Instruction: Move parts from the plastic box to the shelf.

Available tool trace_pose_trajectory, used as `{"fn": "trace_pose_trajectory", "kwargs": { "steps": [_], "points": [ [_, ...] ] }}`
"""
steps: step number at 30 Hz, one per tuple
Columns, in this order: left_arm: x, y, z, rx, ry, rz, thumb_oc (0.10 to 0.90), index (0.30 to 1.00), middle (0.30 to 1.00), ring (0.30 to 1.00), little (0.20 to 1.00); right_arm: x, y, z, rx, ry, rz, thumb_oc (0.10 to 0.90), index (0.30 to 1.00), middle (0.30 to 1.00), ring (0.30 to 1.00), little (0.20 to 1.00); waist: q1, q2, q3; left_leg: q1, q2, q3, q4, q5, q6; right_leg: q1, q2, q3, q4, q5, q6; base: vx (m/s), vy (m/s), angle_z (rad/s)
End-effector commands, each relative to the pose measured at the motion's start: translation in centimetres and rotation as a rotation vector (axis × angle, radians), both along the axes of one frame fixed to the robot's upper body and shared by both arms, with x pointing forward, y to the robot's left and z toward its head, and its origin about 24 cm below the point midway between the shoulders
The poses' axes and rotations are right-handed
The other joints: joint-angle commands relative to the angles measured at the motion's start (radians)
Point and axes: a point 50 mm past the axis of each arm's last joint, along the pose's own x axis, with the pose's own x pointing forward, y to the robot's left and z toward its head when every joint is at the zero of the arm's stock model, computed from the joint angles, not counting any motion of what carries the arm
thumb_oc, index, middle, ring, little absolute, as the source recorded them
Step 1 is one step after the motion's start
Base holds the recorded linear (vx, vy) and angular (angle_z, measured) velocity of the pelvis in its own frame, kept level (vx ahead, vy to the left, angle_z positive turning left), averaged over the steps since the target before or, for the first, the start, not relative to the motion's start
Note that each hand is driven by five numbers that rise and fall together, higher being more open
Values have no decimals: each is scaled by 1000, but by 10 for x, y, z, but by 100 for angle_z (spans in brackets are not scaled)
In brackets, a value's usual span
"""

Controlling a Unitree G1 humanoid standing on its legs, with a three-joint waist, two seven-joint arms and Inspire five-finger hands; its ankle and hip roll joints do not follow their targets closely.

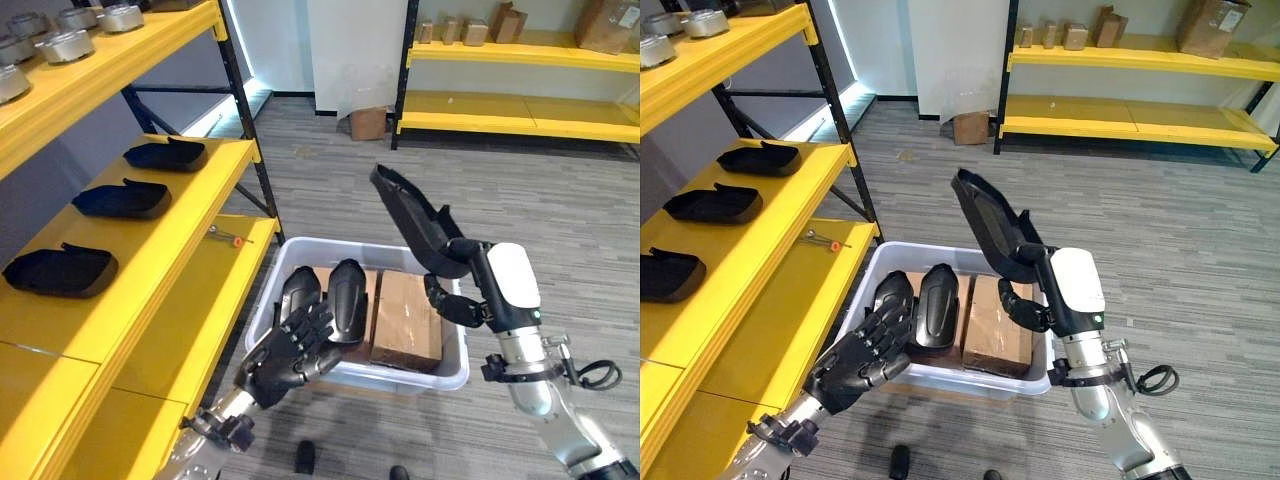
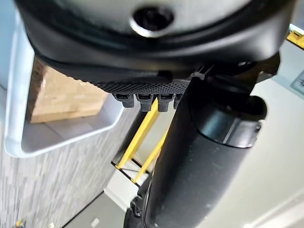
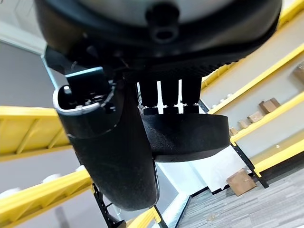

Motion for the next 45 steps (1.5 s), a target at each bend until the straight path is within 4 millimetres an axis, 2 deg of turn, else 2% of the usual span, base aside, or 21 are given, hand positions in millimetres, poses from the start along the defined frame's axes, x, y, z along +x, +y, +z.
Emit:
{"fn": "trace_pose_trajectory", "kwargs": {
  "steps": [1,3,5,7,10,12,13,14,16,18,23,27,28,30,33,35,38,39,40,42,45],
  "points": [
    [24,8,53,36,-286,46,900,1000,1000,1000,1000,1,21,70,87,-354,171,400,300,300,300,300,43,-58,-23,66,-133,7,5,-112,62,-43,54,-26,66,-3,-46,-37,-96,23],
    [22,10,53,83,-294,62,900,1000,1000,1000,1000,0,24,72,76,-368,170,400,300,300,300,300,53,-56,-16,51,-132,22,3,-103,59,-45,54,-56,62,-5,-51,-62,-96,22],
    [22,11,55,162,-337,42,900,1000,1000,1000,1000,-1,19,73,66,-375,136,400,300,300,300,300,45,-54,-15,40,-114,112,-3,-104,46,-40,44,-113,53,-14,-50,-88,-22,38],
    [23,12,61,218,-392,33,900,1000,1000,1000,1000,-3,13,74,64,-376,110,400,300,300,300,300,37,-54,-18,26,-89,169,-1,-93,28,-39,31,-155,52,-16,-47,-77,54,111],
    [25,15,71,247,-428,56,900,1000,1000,1000,1000,-4,7,76,71,-377,93,400,300,300,300,300,22,-55,-21,24,-34,252,22,-81,7,-47,-3,-212,77,-24,-41,-82,201,118],
    [33,14,80,270,-466,82,900,1000,1000,1000,1000,-5,4,75,65,-376,64,400,300,300,300,300,-9,-57,-21,39,38,355,29,-63,-4,-61,-37,-263,110,-27,-42,-88,420,122],
    [37,15,83,276,-487,123,900,1000,1000,1000,1000,-4,5,74,61,-361,77,400,300,300,300,300,-20,-55,-20,48,69,360,31,-52,-16,-60,-52,-259,122,-30,-40,6,504,153],
    [38,15,86,260,-512,117,900,1000,1000,1000,1000,-4,6,74,52,-355,93,400,300,300,300,300,-22,-53,-17,58,72,349,34,-57,-18,-55,-61,-252,130,-37,-36,42,482,106],
    [37,15,88,254,-529,106,900,1000,1000,1000,1000,-4,7,74,59,-346,118,400,300,300,300,300,-19,-44,-20,60,67,333,35,-64,-17,-59,-72,-245,135,-36,-32,18,425,59],
    [33,20,93,262,-557,144,900,1000,1000,1000,1000,-9,12,74,73,-350,169,400,300,300,300,300,-12,-25,-26,81,42,325,21,-80,-7,-47,-107,-256,133,-29,-10,25,600,47],
    [31,30,90,333,-534,231,900,1000,1000,1000,1000,-10,27,73,109,-351,245,400,300,300,300,300,16,-22,-39,112,1,323,-2,-101,10,-21,-150,-289,113,-7,24,33,358,17],
    [28,42,86,360,-512,284,900,1000,1000,1000,1000,-14,43,78,115,-381,308,400,300,300,300,300,84,-45,-48,106,-47,305,-8,-127,47,7,-204,-365,99,25,50,11,355,32],
    [27,43,85,367,-509,269,900,1000,1000,1000,1000,-10,46,79,130,-387,305,400,300,300,300,300,118,-56,-45,105,-68,301,-8,-138,60,21,-222,-402,102,34,54,-5,233,39],
    [26,44,85,366,-507,268,900,1000,1000,1000,1000,-9,47,80,144,-385,309,400,300,300,300,300,127,-59,-45,104,-73,301,-8,-139,64,24,-228,-412,103,38,55,-11,162,49],
    [24,44,82,395,-508,254,900,1000,1000,1000,1000,-5,54,83,166,-421,317,400,300,300,300,300,166,-70,-41,103,-92,319,-5,-146,80,25,-268,-457,139,82,69,-19,155,34],
    [24,44,83,386,-517,246,900,1000,1000,1000,1000,-4,58,86,157,-448,315,400,300,300,300,300,176,-74,-40,99,-105,313,-3,-148,95,13,-280,-436,193,106,79,3,92,25],
    [29,40,85,381,-534,230,900,1000,1000,1000,1000,-4,58,86,110,-480,272,400,300,300,300,300,157,-77,-42,84,-121,258,1,-149,111,-1,-213,-347,210,64,69,38,-3,44],
    [34,37,88,363,-536,224,900,1000,1000,1000,1000,-4,55,86,36,-521,229,400,300,300,300,300,135,-80,-47,78,-132,208,1,-145,117,-17,-145,-267,198,31,55,70,-14,69],
    [36,37,89,357,-536,229,900,1000,1000,1000,1000,-5,55,86,20,-531,222,400,300,300,300,300,129,-80,-49,75,-133,198,1,-142,118,-22,-130,-252,192,28,51,89,-13,73],
    [41,35,90,357,-535,237,900,1000,1000,1000,1000,-9,52,92,-10,-563,231,400,300,300,300,300,101,-84,-52,81,-140,170,-2,-146,112,-57,-55,-196,147,4,28,91,-33,115],
    [45,28,91,361,-538,224,900,1000,1000,1000,1000,-13,51,98,-42,-587,265,400,300,300,300,300,72,-89,-46,85,-163,134,-5,-153,107,-76,5,-117,50,47,13,85,-66,44]
  ]
}}
